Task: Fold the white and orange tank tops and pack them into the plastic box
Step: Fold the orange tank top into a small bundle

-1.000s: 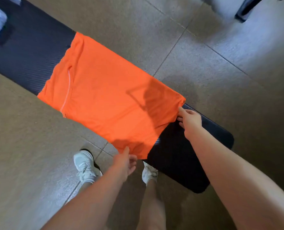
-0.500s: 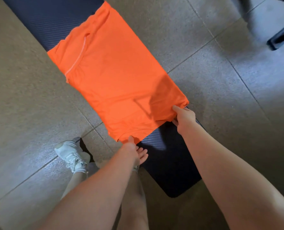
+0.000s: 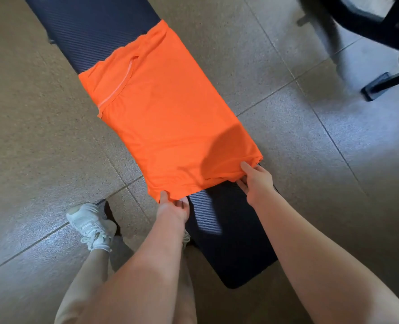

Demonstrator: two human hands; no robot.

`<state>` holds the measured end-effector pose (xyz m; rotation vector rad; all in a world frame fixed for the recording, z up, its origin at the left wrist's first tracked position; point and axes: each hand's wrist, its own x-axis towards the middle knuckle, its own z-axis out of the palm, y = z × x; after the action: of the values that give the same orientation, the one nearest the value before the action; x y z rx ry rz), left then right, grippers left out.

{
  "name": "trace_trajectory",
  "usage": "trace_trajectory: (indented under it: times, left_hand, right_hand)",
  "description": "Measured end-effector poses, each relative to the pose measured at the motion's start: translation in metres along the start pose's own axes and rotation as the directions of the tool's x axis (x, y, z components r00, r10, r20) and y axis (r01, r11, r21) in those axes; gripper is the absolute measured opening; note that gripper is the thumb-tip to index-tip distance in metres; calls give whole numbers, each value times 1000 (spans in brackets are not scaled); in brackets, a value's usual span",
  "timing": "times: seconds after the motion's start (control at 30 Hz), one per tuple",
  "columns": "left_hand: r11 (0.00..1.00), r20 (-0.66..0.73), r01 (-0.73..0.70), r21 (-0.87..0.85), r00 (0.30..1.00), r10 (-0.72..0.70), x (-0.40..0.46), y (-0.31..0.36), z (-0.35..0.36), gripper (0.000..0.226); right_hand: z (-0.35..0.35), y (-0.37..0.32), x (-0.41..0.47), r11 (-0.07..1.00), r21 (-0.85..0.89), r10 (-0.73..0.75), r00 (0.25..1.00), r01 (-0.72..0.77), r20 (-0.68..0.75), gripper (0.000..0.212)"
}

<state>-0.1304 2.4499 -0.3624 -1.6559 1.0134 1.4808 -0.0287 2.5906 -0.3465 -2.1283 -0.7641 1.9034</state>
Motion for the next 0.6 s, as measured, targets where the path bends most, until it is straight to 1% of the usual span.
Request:
trace_trajectory:
  times: [0.03, 0.1, 0.2, 0.3, 0.37, 0.5, 0.6]
  left_hand:
    - [1000, -27, 16, 15, 999, -16, 0, 5, -1, 33]
    - [992, -67, 61, 107, 996, -54, 2, 14, -5, 37]
    - [968, -55, 79, 237, 996, -68, 9, 24, -10, 43]
    - [970, -6, 103, 222, 995, -104, 12, 38, -15, 44]
    - [959, 3, 116, 259, 993, -121, 10, 42, -17, 43]
    - [935, -68, 131, 330, 991, -115, 7, 41, -12, 42]
    - [945, -67, 84, 317, 996, -66, 6, 37, -6, 36]
  right_hand:
    - [-1, -1, -1, 1000, -1, -19, 1000, 19, 1, 15]
    - [-2, 0, -2, 996, -32, -81, 997, 80, -12, 15]
    - [-5, 1, -3, 964, -116, -248, 967, 241, -53, 16]
    - [-3, -4, -9, 888, -219, -418, 909, 404, -16, 13]
    - [-2, -8, -14, 831, -281, -491, 870, 479, 31, 9]
    - [1, -11, -18, 839, -229, -501, 865, 494, 29, 12]
    - [3, -9, -13, 847, -206, -502, 865, 490, -8, 13]
